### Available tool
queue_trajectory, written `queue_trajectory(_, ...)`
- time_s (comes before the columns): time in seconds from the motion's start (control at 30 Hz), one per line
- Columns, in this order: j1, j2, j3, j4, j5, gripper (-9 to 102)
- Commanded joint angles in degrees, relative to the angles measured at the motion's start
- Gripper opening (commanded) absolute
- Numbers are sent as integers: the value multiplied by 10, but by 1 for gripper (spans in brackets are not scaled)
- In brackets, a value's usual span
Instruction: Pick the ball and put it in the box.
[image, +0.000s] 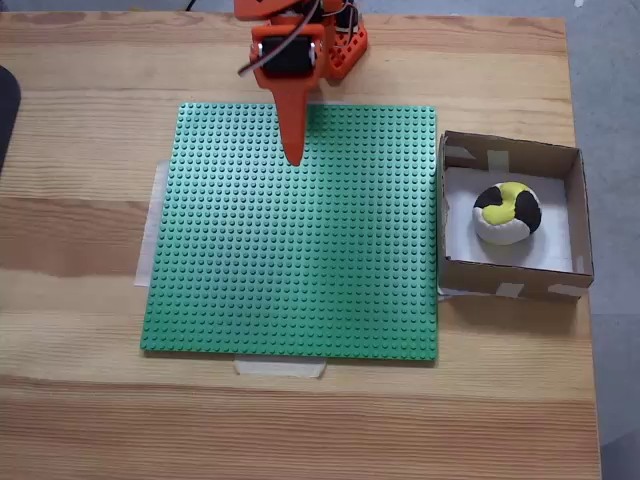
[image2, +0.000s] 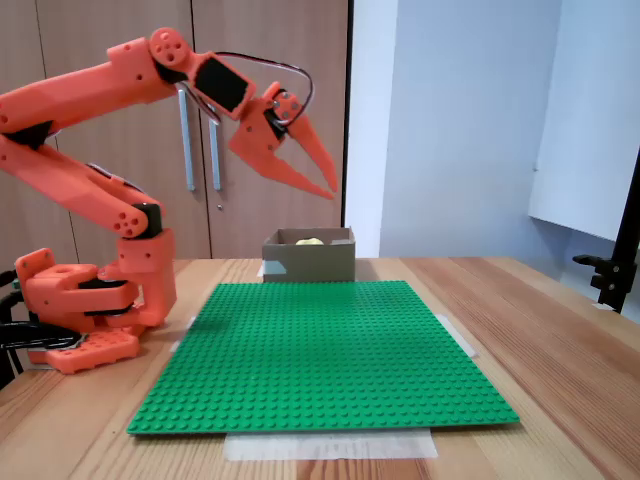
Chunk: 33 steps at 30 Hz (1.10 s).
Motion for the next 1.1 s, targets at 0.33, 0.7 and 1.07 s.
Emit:
queue_trajectory(0.33, 32, 142, 143, -33, -14, -1)
queue_trajectory(0.7, 43, 255, 305, -71, -8, -1)
queue_trajectory(1.07, 54, 316, 402, -84, 1, -1)
